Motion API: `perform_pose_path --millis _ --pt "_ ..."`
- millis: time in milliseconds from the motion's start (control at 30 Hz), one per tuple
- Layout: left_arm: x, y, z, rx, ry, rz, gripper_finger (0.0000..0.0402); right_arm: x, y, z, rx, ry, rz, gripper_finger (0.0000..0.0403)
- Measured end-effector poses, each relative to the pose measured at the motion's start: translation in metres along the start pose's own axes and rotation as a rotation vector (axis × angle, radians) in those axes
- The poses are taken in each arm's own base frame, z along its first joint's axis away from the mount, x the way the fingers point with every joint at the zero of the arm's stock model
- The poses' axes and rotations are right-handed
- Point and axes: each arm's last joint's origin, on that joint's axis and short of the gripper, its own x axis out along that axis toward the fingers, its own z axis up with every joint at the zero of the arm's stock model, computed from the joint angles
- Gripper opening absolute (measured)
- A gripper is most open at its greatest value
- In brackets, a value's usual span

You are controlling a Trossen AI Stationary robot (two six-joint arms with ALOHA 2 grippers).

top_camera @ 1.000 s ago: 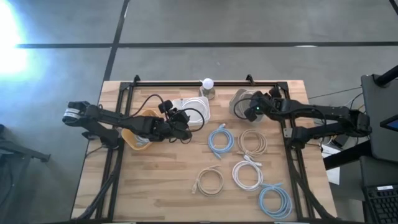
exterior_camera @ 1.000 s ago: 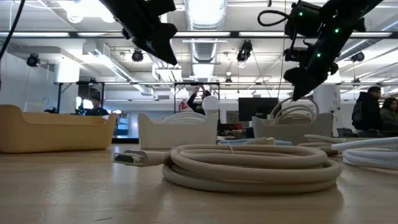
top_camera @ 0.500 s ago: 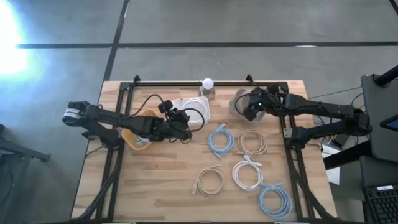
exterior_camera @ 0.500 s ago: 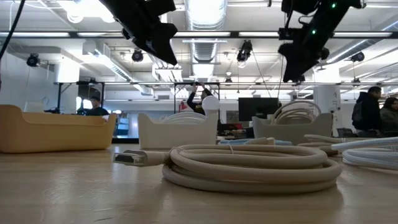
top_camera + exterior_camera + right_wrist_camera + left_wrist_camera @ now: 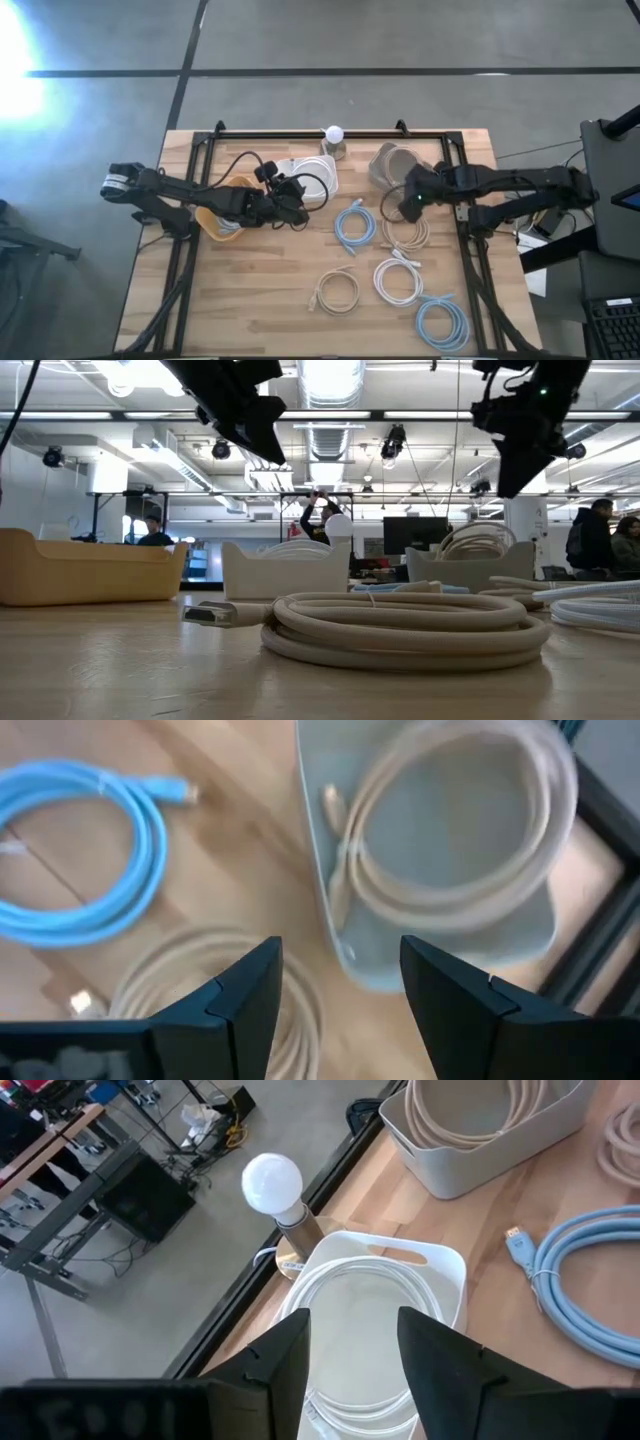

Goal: Sort HDMI cables
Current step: Put the top right brown hdmi cable into the gray bin

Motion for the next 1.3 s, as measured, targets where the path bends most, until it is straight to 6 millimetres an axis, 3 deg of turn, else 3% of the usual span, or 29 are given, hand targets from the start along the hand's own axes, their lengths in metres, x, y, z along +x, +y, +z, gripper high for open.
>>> perform_pose_path --millis 300,500,1033,1300 --pt "0.0 -0.001 0.0 -0.014 0.005 -0.026 0.0163 0.021 0.01 -0.042 0.089 0.207 0.028 0.0201" --pt "0.0 -0.001 0.0 -0.015 0.006 -0.032 0.0163 0.04 0.005 -0.064 0.16 0.268 -0.052 0.0201" --pt "0.0 -0.001 0.0 -0.022 0.006 -0.032 0.0163 0.087 0.001 -0.096 0.272 0.18 -0.048 0.0199" --pt "0.0 -0.001 0.0 -0.022 0.006 -0.032 0.0163 0.097 0.0 -0.103 0.305 0.146 -0.031 0.0151"
